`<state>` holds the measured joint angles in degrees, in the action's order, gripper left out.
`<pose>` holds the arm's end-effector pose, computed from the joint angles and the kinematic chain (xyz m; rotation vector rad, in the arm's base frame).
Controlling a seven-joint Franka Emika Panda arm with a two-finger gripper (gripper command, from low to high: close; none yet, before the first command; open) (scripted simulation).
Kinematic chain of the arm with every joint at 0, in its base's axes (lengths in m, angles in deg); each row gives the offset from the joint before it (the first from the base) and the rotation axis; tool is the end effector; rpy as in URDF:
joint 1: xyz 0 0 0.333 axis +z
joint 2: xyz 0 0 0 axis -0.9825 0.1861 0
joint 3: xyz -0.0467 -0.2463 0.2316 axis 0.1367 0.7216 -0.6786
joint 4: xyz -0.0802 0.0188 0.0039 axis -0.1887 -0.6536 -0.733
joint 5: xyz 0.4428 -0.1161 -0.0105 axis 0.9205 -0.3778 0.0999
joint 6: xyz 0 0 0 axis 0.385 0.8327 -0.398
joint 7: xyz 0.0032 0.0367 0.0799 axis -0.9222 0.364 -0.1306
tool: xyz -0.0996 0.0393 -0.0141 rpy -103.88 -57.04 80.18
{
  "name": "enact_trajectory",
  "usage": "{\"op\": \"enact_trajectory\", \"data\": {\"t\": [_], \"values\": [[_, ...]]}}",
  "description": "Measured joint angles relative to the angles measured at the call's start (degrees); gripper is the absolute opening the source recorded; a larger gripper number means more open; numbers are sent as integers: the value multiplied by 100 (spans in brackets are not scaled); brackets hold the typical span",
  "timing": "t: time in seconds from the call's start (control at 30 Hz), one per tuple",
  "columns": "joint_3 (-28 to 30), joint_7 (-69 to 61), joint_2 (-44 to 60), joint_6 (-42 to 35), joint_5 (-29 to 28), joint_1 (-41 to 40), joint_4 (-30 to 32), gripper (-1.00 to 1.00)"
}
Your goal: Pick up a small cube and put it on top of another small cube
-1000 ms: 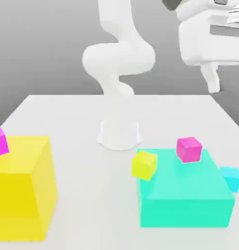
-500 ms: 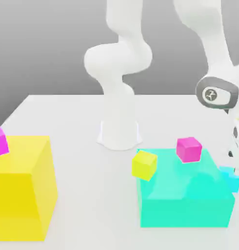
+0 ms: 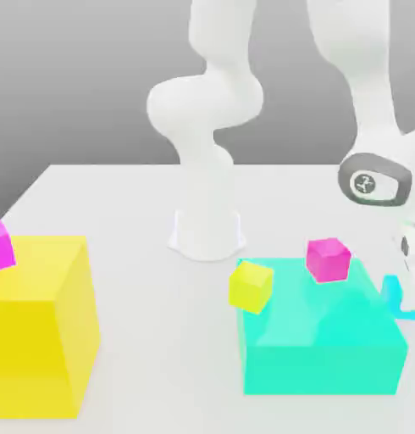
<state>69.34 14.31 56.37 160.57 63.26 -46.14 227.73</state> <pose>0.2854 0.3610 0.1597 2.9991 0.9268 0.0020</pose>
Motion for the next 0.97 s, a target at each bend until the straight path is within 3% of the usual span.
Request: {"op": "enact_trajectory", "data": {"t": [0.3, 0.67, 0.83, 0.87, 0.97], "values": [[266, -1366, -1927, -1293, 916, -110, 564, -100], [964, -2555, -4173, -2854, 1283, -56, 1259, -100], [940, -2640, -3636, -1952, 1330, -80, 1625, -100], [926, -2640, -3479, -1727, 1334, -84, 1695, 100], [926, -2640, -3479, -1727, 1334, -84, 1695, 100]]}}
